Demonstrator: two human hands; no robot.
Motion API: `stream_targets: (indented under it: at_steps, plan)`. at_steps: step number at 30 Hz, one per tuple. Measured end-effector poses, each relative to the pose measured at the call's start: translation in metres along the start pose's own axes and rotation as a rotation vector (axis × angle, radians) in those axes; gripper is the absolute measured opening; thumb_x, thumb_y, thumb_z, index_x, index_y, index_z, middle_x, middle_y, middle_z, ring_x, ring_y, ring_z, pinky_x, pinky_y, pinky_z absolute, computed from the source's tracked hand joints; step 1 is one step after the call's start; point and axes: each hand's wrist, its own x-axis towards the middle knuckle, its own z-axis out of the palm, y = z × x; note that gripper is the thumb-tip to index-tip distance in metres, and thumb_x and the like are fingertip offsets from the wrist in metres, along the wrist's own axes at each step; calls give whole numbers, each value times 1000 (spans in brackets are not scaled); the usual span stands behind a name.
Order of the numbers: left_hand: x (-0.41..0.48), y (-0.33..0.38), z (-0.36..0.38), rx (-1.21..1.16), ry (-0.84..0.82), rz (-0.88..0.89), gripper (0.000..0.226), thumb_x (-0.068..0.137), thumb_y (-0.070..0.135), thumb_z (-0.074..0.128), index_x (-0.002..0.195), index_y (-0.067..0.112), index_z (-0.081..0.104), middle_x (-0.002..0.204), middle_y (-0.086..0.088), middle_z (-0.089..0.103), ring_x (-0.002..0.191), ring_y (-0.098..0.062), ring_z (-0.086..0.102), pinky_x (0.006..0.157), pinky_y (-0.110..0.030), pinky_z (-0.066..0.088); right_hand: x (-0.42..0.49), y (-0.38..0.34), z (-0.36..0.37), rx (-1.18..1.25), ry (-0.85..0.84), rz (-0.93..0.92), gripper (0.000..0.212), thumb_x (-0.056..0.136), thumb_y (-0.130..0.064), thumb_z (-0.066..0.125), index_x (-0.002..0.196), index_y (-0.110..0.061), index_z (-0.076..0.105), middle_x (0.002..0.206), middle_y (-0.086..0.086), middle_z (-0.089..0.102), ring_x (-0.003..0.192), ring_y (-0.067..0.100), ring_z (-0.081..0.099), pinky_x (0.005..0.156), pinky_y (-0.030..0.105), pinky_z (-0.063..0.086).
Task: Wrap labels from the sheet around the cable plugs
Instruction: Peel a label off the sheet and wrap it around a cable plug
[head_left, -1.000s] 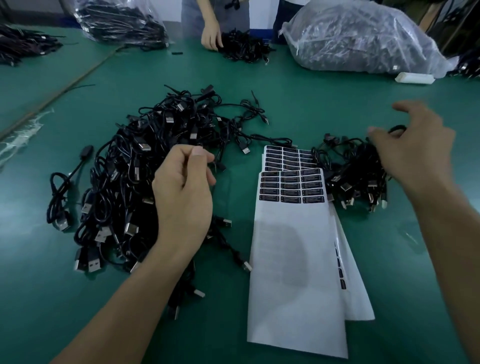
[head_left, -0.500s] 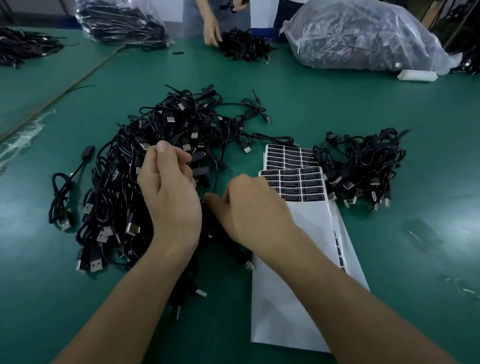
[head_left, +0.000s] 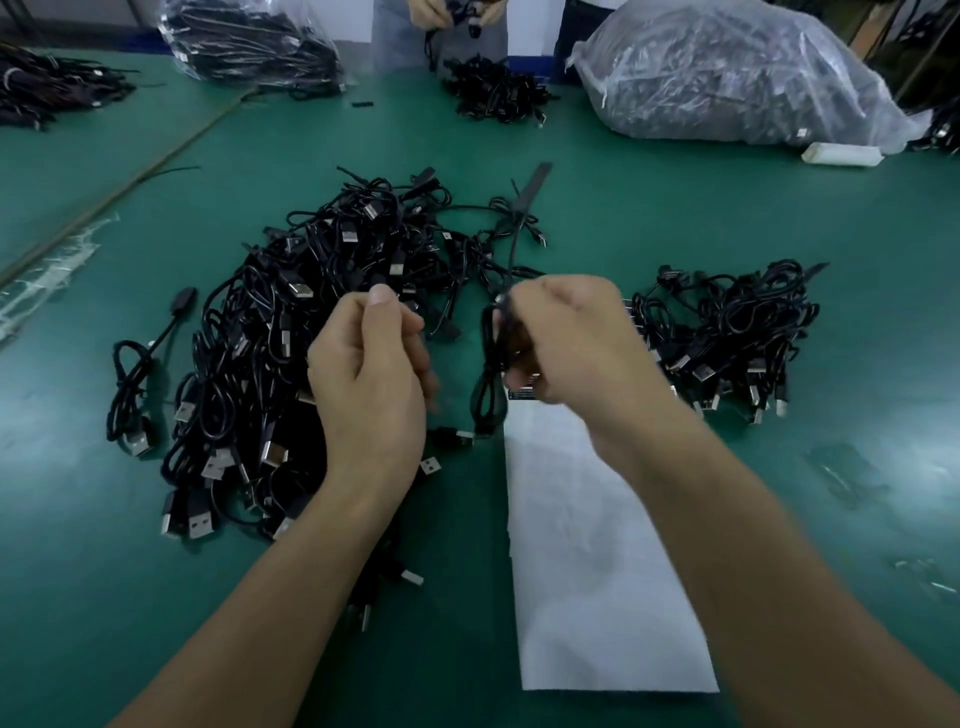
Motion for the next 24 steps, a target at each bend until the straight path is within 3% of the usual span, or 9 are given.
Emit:
stream_targets:
  at_steps: [2,6,10,12,15,18,21,24]
  plan:
    - [0,2,0,-61,-48,-89,38,108,30,43,87,7,64,64,2,64,54,-13,62,45,-23,47,-13,0,-12,224,-191,58,37,100,-10,46,65,-13,57,59,4,56,42,12,49,37,21,31]
    - [3,6,3,-182,-166,-318,46,105,48,44,99,11,71,81,-7,77,71,-19,75,57,-22,56,-34,10,-11,379,-506,158,32,103,-11,49,74,-11,64,63,5,66,39,9,55,34,15,36]
    - [2,4,4,-207,-228,-340,31,105,27,52,88,9,72,67,-3,72,58,-15,69,53,-23,55,-39,26,2,283,-555,209,28,101,-5,50,78,-9,65,69,9,69,47,14,63,39,18,45]
    - [2,2,5,-142,-229,-306,29,105,22,52,88,10,72,61,1,66,51,-10,62,48,-21,52,-32,31,-1,85,-481,185,24,100,-8,52,81,-2,67,70,9,71,52,15,66,45,22,50]
    - [1,-1,4,-32,-242,-259,28,106,19,49,89,13,70,56,5,58,44,-7,50,43,-20,45,-16,44,-24,-434,-114,59,22,95,-21,59,82,-8,71,75,9,72,68,21,68,64,33,56]
    - [0,-5,5,25,-281,-256,29,106,16,46,85,15,66,52,6,45,40,-7,34,36,-20,32,-12,52,-46,-770,161,70,24,94,-31,61,98,-8,68,97,10,69,91,30,63,81,40,55]
    - [-2,-8,7,120,-317,-224,30,107,16,43,82,18,61,50,10,34,41,-7,22,37,-19,21,-16,56,-46,-914,127,202,60,89,-56,62,127,-11,53,125,14,53,118,38,49,95,44,45]
    - [-4,-9,8,163,-329,-219,32,107,20,40,78,16,52,51,11,32,42,-6,22,37,-18,21,-19,58,-43,-882,127,244,83,79,-67,66,142,-20,39,129,14,43,123,41,43,92,44,40]
